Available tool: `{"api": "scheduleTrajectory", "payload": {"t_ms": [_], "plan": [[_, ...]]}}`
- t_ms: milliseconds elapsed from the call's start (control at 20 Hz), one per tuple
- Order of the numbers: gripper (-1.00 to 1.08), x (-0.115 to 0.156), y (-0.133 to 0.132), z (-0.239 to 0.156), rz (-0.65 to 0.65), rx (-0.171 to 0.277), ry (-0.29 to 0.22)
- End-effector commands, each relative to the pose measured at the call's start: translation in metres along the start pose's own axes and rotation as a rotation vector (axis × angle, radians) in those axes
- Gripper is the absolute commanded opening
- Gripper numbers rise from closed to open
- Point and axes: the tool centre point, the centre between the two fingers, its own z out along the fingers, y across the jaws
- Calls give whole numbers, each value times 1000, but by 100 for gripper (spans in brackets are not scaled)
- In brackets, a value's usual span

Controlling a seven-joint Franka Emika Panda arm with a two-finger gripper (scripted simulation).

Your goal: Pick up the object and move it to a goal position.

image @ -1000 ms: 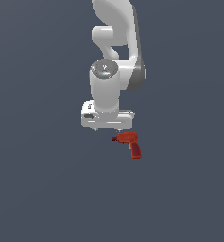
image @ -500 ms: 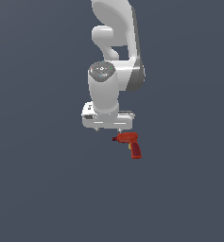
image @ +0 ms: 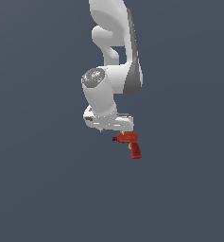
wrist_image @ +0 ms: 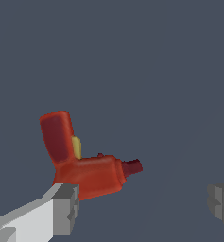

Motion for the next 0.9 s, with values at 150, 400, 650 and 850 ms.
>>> {"api": "scheduleTrajectory", "payload": {"t_ms": [150,400,650,850], "plan": [[108,-6,-6,14,120,100,-16],[108,-11,-10,26,234,187,-31],[108,-15,-13,37,353,269,-46],[108,-19,-14,45,450,331,-58]]}}
